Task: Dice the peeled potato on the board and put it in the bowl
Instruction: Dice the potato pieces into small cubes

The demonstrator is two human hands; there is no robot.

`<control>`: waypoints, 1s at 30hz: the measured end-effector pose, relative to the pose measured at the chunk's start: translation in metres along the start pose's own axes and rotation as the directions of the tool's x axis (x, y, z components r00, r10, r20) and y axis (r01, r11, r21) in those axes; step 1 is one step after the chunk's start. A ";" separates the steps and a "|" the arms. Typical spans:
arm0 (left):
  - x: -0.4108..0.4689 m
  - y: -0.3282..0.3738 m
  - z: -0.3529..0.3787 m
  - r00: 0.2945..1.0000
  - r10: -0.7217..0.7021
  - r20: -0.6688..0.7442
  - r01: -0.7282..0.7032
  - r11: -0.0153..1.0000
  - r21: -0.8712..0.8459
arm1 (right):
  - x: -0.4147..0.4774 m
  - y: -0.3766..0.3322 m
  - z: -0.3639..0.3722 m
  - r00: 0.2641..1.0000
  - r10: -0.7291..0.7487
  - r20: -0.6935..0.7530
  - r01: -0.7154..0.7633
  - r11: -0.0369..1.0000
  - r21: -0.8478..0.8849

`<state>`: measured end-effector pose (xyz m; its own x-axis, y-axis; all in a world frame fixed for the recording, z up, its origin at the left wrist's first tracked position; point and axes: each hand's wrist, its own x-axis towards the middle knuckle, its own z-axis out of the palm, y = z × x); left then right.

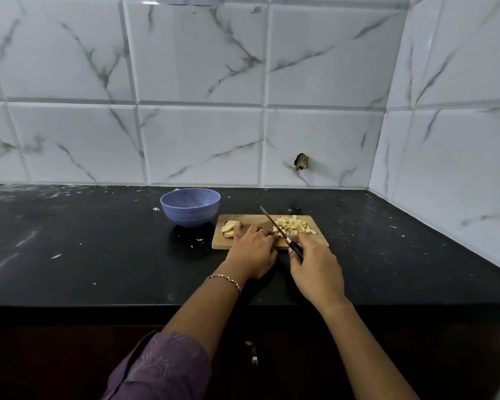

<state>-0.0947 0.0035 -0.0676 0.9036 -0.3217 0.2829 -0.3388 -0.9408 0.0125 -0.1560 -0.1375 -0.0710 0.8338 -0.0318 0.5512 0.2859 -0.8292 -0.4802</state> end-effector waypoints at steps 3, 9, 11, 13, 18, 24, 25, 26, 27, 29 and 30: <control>0.006 0.005 -0.002 0.999 0.036 -0.005 -0.036 0.998 0.047 | 0.005 0.001 0.000 0.999 0.009 0.045 -0.010 1.000 0.029; 0.014 -0.002 0.001 0.977 -0.198 -0.082 0.189 0.977 -0.101 | 0.022 0.008 0.007 0.994 0.088 0.057 -0.092 0.993 0.071; 0.020 -0.007 0.001 0.972 -0.227 -0.057 0.221 0.970 -0.098 | 0.025 0.008 0.010 0.996 0.067 0.060 -0.069 0.997 0.033; 0.026 -0.010 0.002 0.976 -0.217 -0.033 0.213 0.974 -0.082 | 0.026 0.008 0.012 0.998 0.031 0.053 -0.031 1.000 -0.003; 0.041 -0.010 0.004 0.978 -0.207 -0.032 0.207 0.978 -0.024 | 0.024 0.008 0.013 0.998 -0.019 0.059 0.024 0.997 -0.076; 0.046 -0.004 -0.002 0.944 -0.290 -0.156 0.294 0.956 0.005 | 0.024 0.007 0.013 0.998 -0.040 0.049 0.042 0.997 -0.060; 0.046 -0.004 -0.002 0.941 -0.297 -0.161 0.301 0.954 -0.001 | 0.023 0.007 0.013 0.998 -0.048 0.048 0.051 0.997 -0.060; 0.045 -0.003 -0.002 0.938 -0.303 -0.167 0.306 0.952 -0.007 | 0.023 0.007 0.012 0.997 -0.057 0.047 0.059 0.996 -0.062; 0.044 -0.004 -0.002 0.935 -0.309 -0.175 0.312 0.950 -0.009 | 0.022 0.006 0.012 0.997 -0.067 0.048 0.070 0.995 -0.064; 0.042 -0.006 -0.002 0.931 -0.317 -0.181 0.319 0.947 -0.020 | 0.021 0.005 0.011 0.994 -0.091 0.054 0.095 0.992 -0.077; 0.040 -0.007 -0.001 0.931 -0.320 -0.178 0.319 0.947 -0.035 | 0.020 0.005 0.010 0.993 -0.098 0.059 0.103 0.991 -0.085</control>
<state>-0.0563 -0.0029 -0.0550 0.9028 0.0203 0.4296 -0.0424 -0.9898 0.1359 -0.1326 -0.1362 -0.0692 0.8281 0.0828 0.5544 0.3288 -0.8727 -0.3609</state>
